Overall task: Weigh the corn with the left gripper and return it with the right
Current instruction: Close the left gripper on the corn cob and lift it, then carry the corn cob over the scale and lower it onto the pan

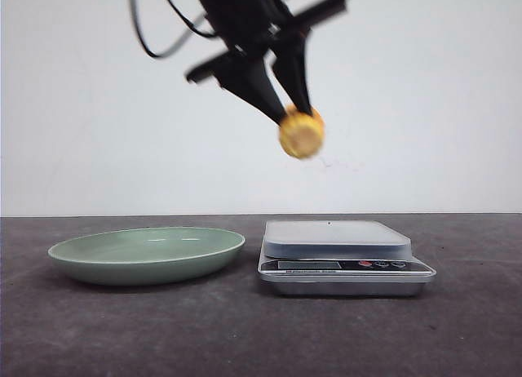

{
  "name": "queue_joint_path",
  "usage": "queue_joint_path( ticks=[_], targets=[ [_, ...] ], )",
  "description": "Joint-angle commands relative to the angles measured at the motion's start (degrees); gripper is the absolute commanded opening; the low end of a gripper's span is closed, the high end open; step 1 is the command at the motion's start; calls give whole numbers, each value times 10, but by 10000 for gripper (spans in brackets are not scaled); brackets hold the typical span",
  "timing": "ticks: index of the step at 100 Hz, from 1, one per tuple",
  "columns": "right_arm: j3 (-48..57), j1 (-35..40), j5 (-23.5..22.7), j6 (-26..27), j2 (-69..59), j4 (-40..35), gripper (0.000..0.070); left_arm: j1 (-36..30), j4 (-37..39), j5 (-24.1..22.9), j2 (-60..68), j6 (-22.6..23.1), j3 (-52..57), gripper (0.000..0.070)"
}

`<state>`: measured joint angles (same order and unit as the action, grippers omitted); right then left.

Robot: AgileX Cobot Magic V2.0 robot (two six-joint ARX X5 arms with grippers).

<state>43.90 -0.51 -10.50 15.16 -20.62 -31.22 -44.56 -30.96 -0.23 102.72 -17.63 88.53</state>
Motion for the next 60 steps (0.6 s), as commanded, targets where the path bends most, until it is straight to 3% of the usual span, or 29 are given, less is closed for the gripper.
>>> queue_joint_path(
  ticks=[1, 60],
  targets=[
    [9, 1, -1, -6, -2, 3, 546, -10, 4, -1, 31, -12, 22, 3],
    [9, 1, 0, -6, -2, -1, 546, -15, -28, -9, 137, -20, 41, 4]
  ],
)
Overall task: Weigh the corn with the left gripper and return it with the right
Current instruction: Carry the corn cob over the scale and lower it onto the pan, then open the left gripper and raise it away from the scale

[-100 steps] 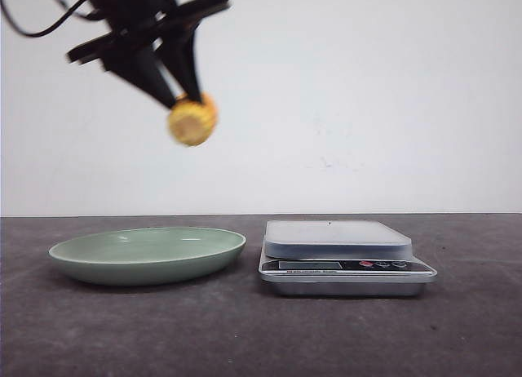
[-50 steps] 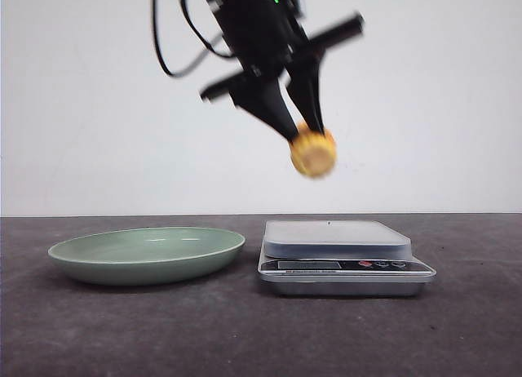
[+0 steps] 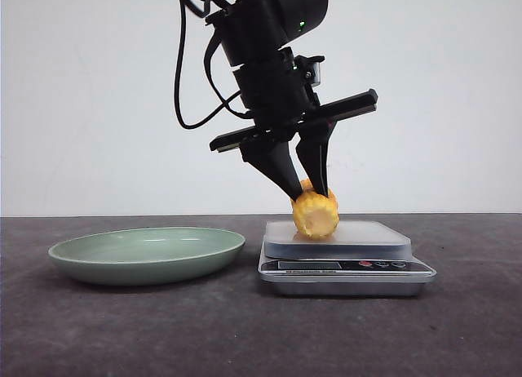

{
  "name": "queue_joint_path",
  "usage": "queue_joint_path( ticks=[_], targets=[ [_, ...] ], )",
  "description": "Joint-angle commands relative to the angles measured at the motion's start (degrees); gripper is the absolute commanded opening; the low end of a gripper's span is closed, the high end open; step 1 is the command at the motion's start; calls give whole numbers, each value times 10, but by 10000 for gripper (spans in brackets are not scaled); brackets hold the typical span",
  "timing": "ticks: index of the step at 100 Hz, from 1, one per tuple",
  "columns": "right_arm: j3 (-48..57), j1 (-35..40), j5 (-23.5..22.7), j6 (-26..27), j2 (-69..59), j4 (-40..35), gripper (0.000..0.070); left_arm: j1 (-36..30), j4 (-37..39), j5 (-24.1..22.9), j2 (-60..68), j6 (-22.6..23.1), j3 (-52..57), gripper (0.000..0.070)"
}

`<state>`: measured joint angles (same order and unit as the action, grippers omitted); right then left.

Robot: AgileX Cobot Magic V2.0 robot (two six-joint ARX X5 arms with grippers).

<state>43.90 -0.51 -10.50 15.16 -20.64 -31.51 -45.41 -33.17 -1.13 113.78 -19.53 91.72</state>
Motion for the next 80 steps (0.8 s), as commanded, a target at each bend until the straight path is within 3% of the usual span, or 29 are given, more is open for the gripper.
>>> queue_joint_path(
  ticks=[1, 7, 20, 26, 55, 80],
  targets=[
    [9, 1, -1, -6, -2, 1, 546, -7, -5, 0, 26, 0, 9, 5],
    [9, 1, 0, -6, -2, -3, 546, -9, 2, 1, 26, 0, 9, 67],
    [9, 1, 0, -6, -2, -7, 546, -10, 3, 0, 26, 0, 9, 383],
    [9, 1, 0, -6, -2, -8, 546, -10, 1, 0, 26, 0, 9, 450],
    [9, 1, 0, -6, -2, -12, 546, -12, -3, -1, 0, 18, 25, 473],
    [9, 1, 0, -6, -2, -16, 546, -7, -26, -37, -97, 55, 47, 474]
  ],
)
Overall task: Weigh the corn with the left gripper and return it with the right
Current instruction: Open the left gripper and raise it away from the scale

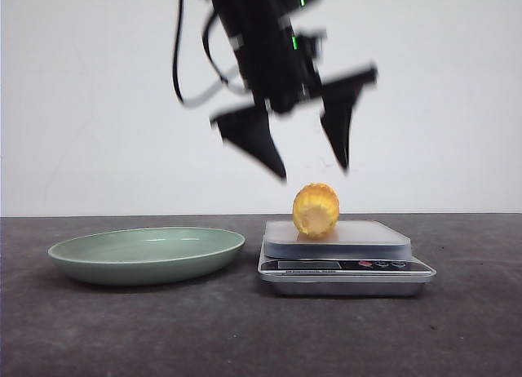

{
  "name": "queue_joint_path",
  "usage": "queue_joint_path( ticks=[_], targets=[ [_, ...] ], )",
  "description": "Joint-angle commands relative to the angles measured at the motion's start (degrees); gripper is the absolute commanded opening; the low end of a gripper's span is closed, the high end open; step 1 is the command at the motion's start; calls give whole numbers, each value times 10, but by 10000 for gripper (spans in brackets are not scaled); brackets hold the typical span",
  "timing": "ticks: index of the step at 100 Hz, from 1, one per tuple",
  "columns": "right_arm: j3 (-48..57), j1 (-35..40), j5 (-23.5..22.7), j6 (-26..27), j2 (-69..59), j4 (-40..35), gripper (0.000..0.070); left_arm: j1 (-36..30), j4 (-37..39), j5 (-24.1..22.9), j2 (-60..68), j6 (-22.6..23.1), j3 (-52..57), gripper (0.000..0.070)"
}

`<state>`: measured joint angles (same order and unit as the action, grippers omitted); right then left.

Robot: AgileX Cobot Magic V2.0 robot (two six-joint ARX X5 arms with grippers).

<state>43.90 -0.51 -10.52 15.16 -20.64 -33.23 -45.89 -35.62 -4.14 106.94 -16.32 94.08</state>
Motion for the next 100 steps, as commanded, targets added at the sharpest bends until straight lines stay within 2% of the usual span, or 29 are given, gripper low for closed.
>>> queue_joint_path(
  ticks=[1, 13, 29, 60, 78, 100],
  targets=[
    [9, 1, 0, -6, -2, 2, 546, -2, -2, -7, -35, 24, 23, 474],
    [9, 1, -2, -7, -2, -7, 546, 2, -28, -27, -122, 44, 23, 474],
    [9, 1, -12, -8, -7, -14, 546, 15, -69, -102, -263, 82, 23, 474],
    [9, 14, -52, -8, -42, 7, 547, 46, -196, -246, -532, 84, 23, 474],
    [9, 38, -56, -8, -89, 32, 570, 46, -286, -294, -643, 30, 23, 474],
    [9, 80, -60, -6, -175, 64, 570, 46, -436, -350, -733, -41, 18, 474]
  ],
)
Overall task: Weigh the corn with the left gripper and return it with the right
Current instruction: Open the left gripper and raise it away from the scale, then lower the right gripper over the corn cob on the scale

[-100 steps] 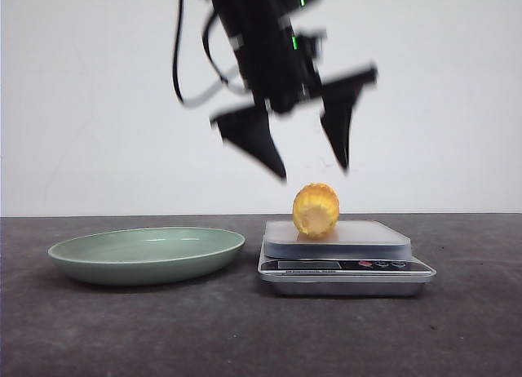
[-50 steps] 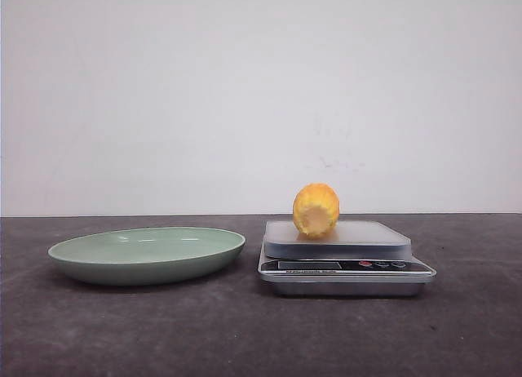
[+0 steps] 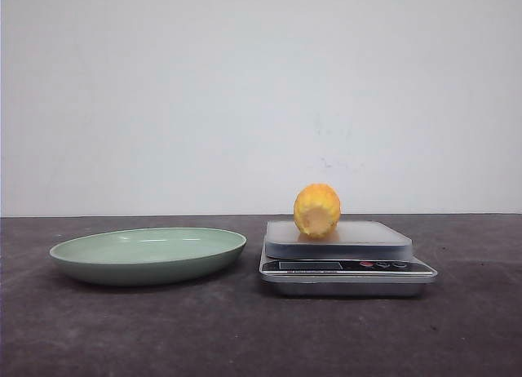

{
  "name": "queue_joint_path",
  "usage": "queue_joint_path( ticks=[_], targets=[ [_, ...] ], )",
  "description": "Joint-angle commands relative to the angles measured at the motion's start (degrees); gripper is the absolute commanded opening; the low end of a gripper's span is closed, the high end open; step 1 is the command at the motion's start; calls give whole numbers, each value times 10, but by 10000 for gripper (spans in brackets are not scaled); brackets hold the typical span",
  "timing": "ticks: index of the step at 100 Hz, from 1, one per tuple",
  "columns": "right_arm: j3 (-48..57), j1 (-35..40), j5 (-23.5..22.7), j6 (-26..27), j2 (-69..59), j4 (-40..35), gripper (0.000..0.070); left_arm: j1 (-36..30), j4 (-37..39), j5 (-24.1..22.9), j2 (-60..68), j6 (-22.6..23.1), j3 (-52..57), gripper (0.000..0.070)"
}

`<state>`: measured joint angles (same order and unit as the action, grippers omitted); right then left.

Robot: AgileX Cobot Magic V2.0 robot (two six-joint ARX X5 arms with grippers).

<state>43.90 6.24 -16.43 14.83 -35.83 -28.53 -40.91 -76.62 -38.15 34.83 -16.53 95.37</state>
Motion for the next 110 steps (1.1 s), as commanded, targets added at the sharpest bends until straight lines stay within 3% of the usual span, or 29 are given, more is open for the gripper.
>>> queue_joint_path(
  ticks=[1, 11, 32, 69, 82, 110],
  targets=[
    [9, 16, -1, -3, -28, 21, 570, -3, -32, -11, -16, -42, 5, 474],
    [9, 45, 0, -3, -72, 57, 570, -3, -62, -8, -58, -72, -9, 474],
    [13, 117, 34, 0, -166, 124, 577, 20, -62, 49, -157, -118, -59, 474],
    [74, 230, 114, 3, -358, 170, 583, 155, -61, 234, -223, -111, -176, 474],
    [111, 253, 139, 8, -427, 169, 582, 185, -60, 258, -223, -92, -209, 474],
    [176, 264, 169, 30, -553, 157, 566, 190, -61, 259, -223, -69, -251, 474]
  ],
)
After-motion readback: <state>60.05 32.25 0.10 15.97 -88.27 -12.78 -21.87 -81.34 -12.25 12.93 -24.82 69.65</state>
